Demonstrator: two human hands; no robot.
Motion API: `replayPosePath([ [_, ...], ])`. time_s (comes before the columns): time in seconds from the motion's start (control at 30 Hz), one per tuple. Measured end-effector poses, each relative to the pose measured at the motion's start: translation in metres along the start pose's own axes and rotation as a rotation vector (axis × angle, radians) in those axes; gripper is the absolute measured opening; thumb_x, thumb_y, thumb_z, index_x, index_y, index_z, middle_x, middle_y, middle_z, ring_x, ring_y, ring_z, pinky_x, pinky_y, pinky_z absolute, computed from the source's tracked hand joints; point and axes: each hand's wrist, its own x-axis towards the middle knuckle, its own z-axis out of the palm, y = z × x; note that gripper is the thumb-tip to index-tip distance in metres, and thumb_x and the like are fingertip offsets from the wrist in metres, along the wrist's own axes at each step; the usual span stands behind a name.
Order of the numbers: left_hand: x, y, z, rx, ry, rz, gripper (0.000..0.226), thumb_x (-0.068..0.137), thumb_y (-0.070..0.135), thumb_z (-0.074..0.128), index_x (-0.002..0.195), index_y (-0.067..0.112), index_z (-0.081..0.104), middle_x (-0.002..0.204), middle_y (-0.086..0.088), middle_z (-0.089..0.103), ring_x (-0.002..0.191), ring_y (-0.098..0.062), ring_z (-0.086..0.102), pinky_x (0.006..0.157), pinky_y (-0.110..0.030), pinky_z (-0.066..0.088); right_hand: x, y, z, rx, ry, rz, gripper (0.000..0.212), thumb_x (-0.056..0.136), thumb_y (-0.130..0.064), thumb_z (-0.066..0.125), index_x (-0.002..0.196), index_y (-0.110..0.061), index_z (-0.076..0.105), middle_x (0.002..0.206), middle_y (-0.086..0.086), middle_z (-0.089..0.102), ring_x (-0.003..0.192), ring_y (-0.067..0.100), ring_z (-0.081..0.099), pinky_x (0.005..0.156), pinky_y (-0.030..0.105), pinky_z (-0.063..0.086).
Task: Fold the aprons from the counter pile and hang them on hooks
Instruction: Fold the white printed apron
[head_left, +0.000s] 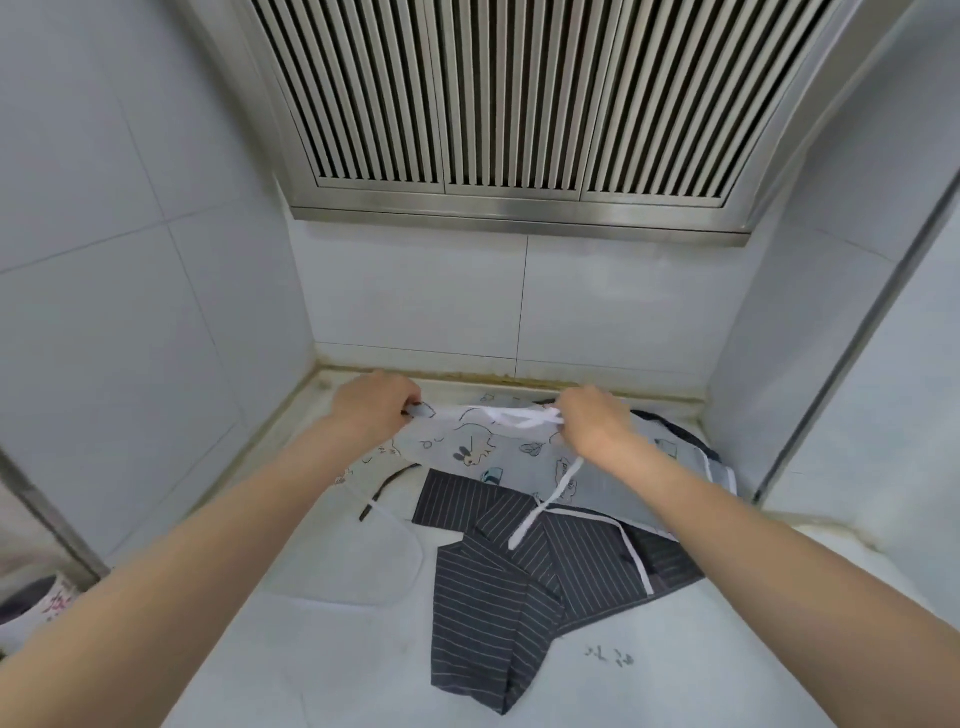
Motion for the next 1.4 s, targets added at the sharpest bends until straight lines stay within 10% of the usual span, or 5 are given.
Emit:
replayPosePath([
  [0.33, 0.000, -0.013, -0.041, -0.479, -0.139, -0.166, 0.028, 0.085, 0.013, 0.065, 0.109, 0.011, 0.052, 0.081, -0.004, 0.059, 0.056, -0.013, 0.059, 0.045, -0.019, 0.045, 0.009, 0.045, -0.112, 0.204, 0.428, 0.113, 0.026, 0.093, 0.004, 0.033, 0.108, -0.007, 0.050, 0.090, 0.017, 0.064, 0.072, 0.033, 0.067, 0.064, 0.039, 0.055],
  [0.53, 0.002, -0.007, -0.049, -1.060, -0.362, -0.222, 0.027, 0.084, 0.006, 0.068, 0.108, 0.000, 0.058, 0.074, -0.006, 0.059, 0.060, -0.015, 0.070, 0.049, -0.016, 0.054, -0.020, 0.047, -0.131, 0.355, -0.248, -0.012, 0.012, 0.098, -0.008, 0.045, 0.107, -0.002, 0.050, 0.071, 0.008, 0.061, 0.043, 0.014, 0.057, 0.037, 0.020, 0.043],
  [0.9, -0.040, -0.016, 0.044, -0.363, -0.787, -0.112, 0.013, 0.085, 0.010, 0.068, 0.092, 0.005, 0.058, 0.101, -0.013, 0.071, 0.083, -0.021, 0.072, 0.079, -0.029, 0.057, -0.054, 0.030, -0.020, -0.208, -0.599, 0.008, 0.019, 0.086, -0.012, 0.064, 0.102, -0.005, 0.056, 0.085, 0.004, 0.056, 0.074, 0.017, 0.055, 0.069, 0.026, 0.050],
  [1.2, -0.010, -0.024, -0.080, -1.235, 0.188, -0.322, 0.035, 0.091, 0.003, 0.058, 0.124, 0.003, 0.045, 0.116, -0.010, 0.053, 0.064, -0.018, 0.069, 0.078, -0.031, 0.058, -0.022, 0.037, -0.114, 0.219, 0.350, 0.383, 0.016, 0.092, 0.001, 0.048, 0.103, -0.001, 0.059, 0.103, 0.015, 0.064, 0.093, 0.030, 0.059, 0.073, 0.034, 0.045],
  [1.4, -0.012, -0.008, -0.212, -0.959, 0.634, -0.203, 0.007, 0.097, 0.006, 0.043, 0.102, 0.012, 0.045, 0.091, -0.002, 0.051, 0.088, -0.021, 0.055, 0.072, -0.030, 0.046, -0.048, 0.052, -0.236, 0.123, 0.647, 0.404, 0.010, 0.089, 0.007, 0.049, 0.088, -0.002, 0.054, 0.075, 0.010, 0.052, 0.080, 0.028, 0.053, 0.065, 0.034, 0.037],
])
